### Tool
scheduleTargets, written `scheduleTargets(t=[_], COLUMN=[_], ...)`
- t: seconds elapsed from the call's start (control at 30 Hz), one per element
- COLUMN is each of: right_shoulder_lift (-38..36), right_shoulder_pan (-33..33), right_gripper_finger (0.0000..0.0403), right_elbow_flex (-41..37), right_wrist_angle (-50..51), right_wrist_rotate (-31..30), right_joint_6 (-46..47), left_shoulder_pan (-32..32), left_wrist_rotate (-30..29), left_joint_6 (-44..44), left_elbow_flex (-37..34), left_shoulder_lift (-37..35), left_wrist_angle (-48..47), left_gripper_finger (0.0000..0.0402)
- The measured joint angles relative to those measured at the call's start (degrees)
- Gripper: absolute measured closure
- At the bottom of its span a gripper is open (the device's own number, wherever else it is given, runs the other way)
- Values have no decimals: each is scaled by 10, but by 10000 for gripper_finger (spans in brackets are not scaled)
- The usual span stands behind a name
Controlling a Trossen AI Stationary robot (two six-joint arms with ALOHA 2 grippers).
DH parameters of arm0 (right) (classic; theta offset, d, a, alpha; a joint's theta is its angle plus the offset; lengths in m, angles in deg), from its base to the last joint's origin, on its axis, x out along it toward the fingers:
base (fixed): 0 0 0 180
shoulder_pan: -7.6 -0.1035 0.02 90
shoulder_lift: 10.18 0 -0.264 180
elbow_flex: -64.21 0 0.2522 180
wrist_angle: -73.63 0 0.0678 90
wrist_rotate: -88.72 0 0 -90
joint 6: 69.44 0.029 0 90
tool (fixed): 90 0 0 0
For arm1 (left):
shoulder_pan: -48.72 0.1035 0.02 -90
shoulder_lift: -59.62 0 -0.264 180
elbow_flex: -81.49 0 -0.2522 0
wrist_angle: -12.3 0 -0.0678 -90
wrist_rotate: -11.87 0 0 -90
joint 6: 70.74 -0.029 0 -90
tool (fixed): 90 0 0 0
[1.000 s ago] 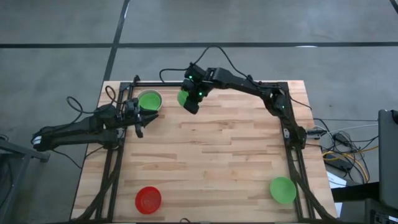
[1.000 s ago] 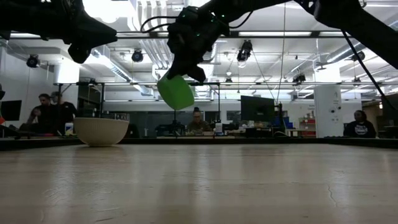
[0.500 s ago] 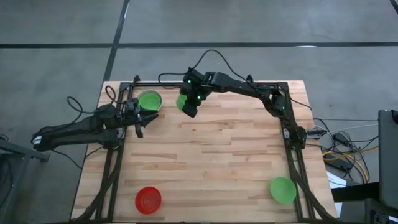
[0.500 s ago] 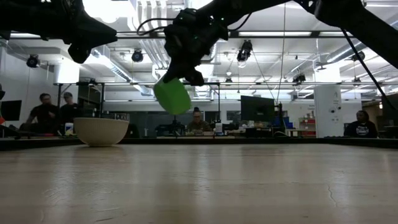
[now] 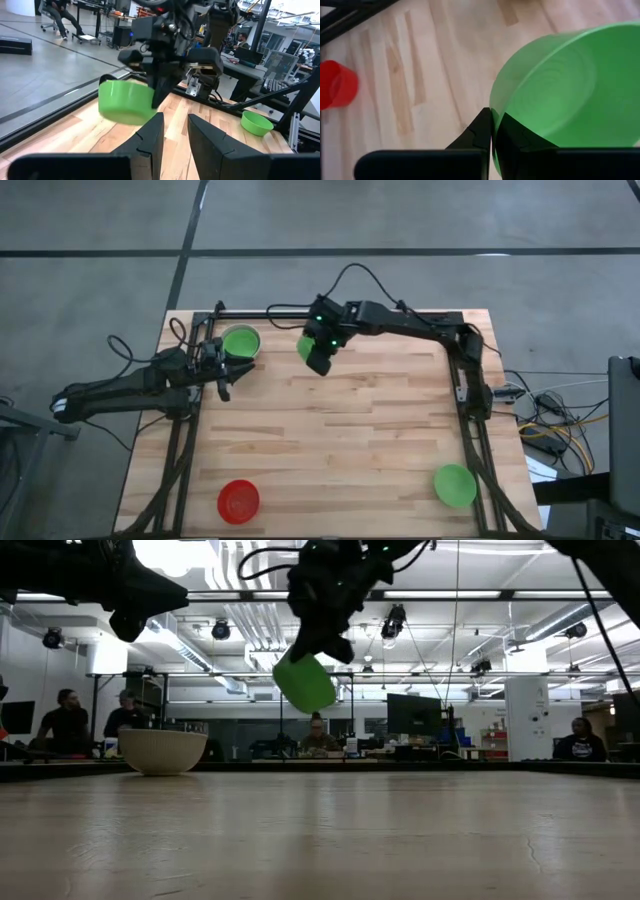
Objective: Nest bowls inside each other
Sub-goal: Stack the top green bowl on the stacked green bowl
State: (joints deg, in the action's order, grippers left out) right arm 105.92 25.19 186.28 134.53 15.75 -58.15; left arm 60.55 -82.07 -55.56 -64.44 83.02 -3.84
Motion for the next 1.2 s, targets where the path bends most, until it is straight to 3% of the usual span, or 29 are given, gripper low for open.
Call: scheduleTargets(t=[0.2,0.57,0.67,0.8,0.93,1.2], right_shoulder_lift=[-79,-201,-212,-209,-207,-208], right_shoulder_pan=[-5,-21,-21,-21,-23,-30], right_gripper_finger=[394,394,394,394,394,394], right_elbow_flex=[-114,-278,-304,-320,-321,-272], right_wrist_angle=[-89,-276,-311,-311,-289,-201], right_wrist_rotate=[-21,-2,33,83,86,85], right_joint_6=[-41,-187,-210,-244,-207,-228], left_shoulder_pan=[0,0,0,0,0,0], left_wrist_rotate=[0,0,0,0,0,0], left_joint_6=[0,0,0,0,0,0], left_elbow_flex=[0,0,0,0,0,0], left_shoulder_lift=[0,0,0,0,0,0], left_wrist_angle=[-1,-3,-3,-2,-3,-2], left_gripper_finger=[310,310,310,310,310,310])
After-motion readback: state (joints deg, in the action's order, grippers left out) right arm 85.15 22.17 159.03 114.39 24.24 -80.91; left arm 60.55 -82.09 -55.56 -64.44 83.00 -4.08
